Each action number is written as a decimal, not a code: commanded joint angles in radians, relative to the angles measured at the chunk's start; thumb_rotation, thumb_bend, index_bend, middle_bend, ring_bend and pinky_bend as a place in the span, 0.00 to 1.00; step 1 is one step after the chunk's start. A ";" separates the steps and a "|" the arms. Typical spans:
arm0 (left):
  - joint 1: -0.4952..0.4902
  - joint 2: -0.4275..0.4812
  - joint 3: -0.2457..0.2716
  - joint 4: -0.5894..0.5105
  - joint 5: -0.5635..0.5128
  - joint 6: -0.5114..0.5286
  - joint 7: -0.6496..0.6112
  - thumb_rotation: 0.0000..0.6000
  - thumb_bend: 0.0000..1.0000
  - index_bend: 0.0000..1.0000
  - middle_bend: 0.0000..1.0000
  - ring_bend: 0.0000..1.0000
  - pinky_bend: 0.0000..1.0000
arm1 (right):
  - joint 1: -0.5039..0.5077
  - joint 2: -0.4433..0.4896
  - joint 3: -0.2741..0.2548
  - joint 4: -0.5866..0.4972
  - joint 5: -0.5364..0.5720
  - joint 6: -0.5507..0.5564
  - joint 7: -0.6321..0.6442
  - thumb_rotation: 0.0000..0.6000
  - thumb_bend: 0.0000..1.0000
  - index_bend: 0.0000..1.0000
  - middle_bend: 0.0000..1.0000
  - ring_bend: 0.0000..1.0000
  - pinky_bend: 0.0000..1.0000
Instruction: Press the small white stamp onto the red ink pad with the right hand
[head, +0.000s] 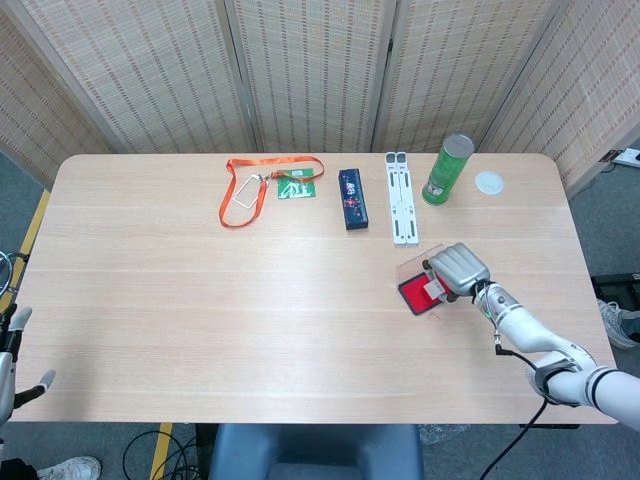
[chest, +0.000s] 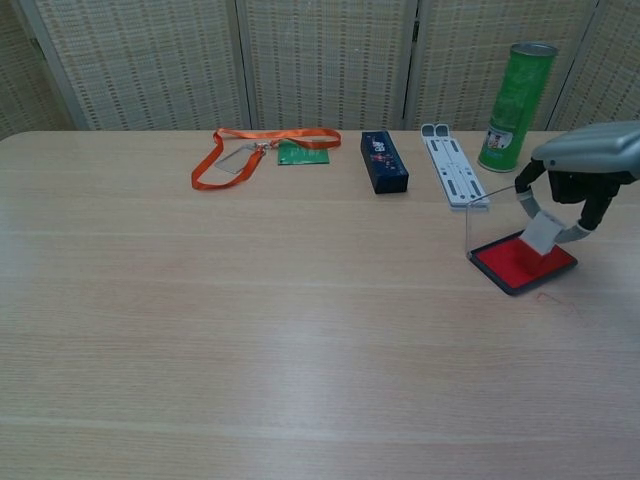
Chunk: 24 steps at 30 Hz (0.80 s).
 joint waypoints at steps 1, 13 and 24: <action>0.002 -0.001 0.001 -0.002 0.003 0.005 0.004 1.00 0.23 0.00 0.06 0.08 0.26 | -0.023 0.111 0.001 -0.156 -0.010 0.061 -0.078 1.00 0.28 0.83 1.00 0.87 0.51; 0.001 -0.006 0.001 -0.001 0.010 0.006 0.013 1.00 0.23 0.00 0.06 0.08 0.26 | -0.074 0.213 -0.051 -0.375 -0.047 0.098 -0.168 1.00 0.26 0.83 1.00 0.86 0.51; 0.005 -0.001 0.000 -0.003 0.017 0.014 -0.001 1.00 0.23 0.00 0.06 0.08 0.26 | -0.072 0.118 -0.067 -0.282 -0.050 0.058 -0.192 1.00 0.26 0.83 1.00 0.86 0.51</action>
